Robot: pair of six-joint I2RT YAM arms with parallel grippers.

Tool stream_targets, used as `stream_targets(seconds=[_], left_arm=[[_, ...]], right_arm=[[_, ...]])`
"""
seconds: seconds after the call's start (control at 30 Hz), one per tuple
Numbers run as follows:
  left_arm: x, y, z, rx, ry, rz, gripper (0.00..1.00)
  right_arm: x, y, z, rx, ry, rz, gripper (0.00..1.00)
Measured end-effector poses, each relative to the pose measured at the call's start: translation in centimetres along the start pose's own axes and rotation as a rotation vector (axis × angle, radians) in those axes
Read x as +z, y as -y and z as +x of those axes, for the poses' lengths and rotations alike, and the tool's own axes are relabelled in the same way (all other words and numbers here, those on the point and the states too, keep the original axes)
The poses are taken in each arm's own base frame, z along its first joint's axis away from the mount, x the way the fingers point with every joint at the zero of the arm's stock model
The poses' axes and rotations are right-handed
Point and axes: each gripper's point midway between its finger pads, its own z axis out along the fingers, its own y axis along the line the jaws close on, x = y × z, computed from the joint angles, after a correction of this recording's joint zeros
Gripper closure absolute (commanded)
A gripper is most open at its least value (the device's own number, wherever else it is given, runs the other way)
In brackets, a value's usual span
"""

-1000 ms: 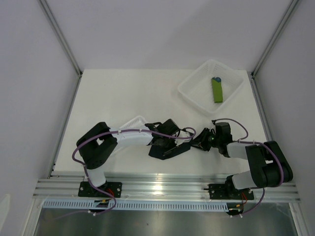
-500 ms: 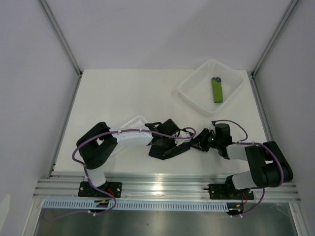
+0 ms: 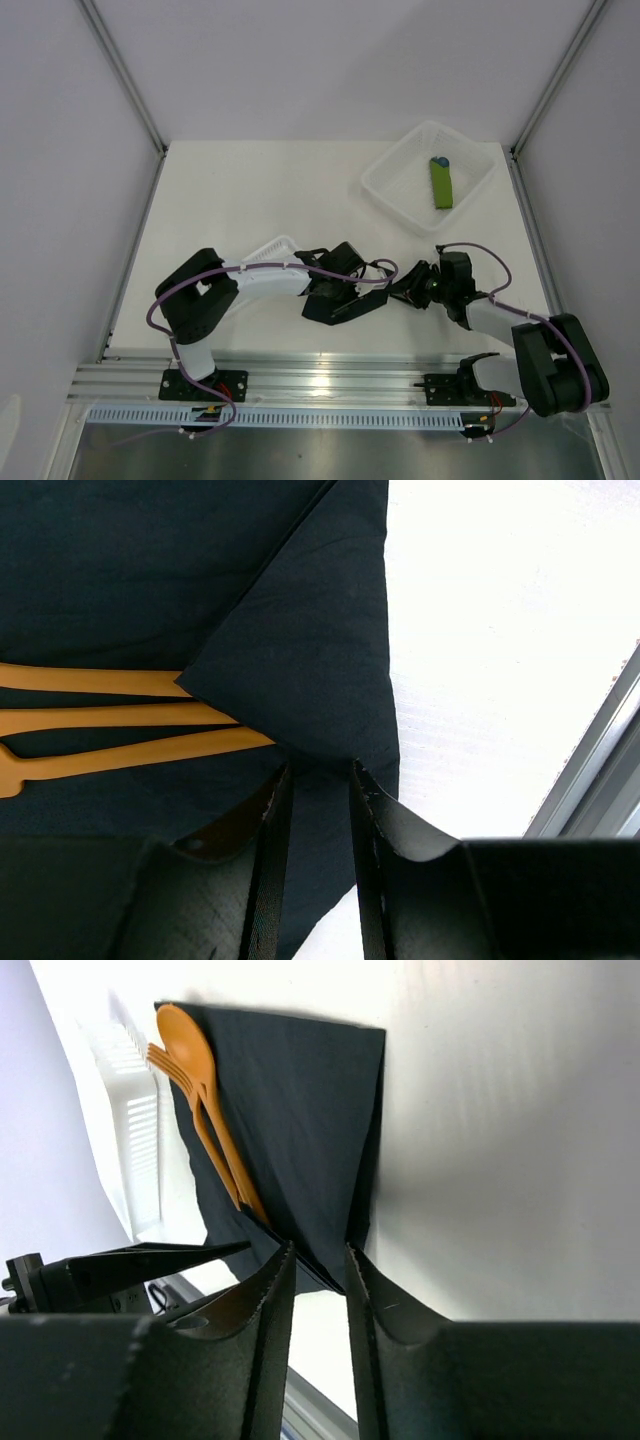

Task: Place the utensils on the paper napkin and roll it up

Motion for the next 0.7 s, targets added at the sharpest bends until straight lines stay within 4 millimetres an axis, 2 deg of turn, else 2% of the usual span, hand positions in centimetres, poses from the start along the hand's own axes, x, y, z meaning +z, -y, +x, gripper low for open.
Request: stream_targets(seconds=[0.1,0.2,0.33,0.7], left_arm=[[0.0,0.0,0.0,0.0,0.0,0.0,0.67],[0.0,0.0,0.0,0.0,0.0,-0.001,0.67],[0.0,0.0,0.0,0.0,-0.001,-0.002,0.67],[0.0,-0.1,0.0,0.0,-0.002,-0.003,0.67]], right_arm=[[-0.5,0.2,-0.1,-0.003,0.02,0.017,0.62],[-0.9,0.5,0.1,0.005,0.034,0.024,0.58],[-1.2,2.1,1.9,0.059,0.008,0.045,0.55],[0.0,0.6,3.3,0.091,-0.016,-0.01,0.53]])
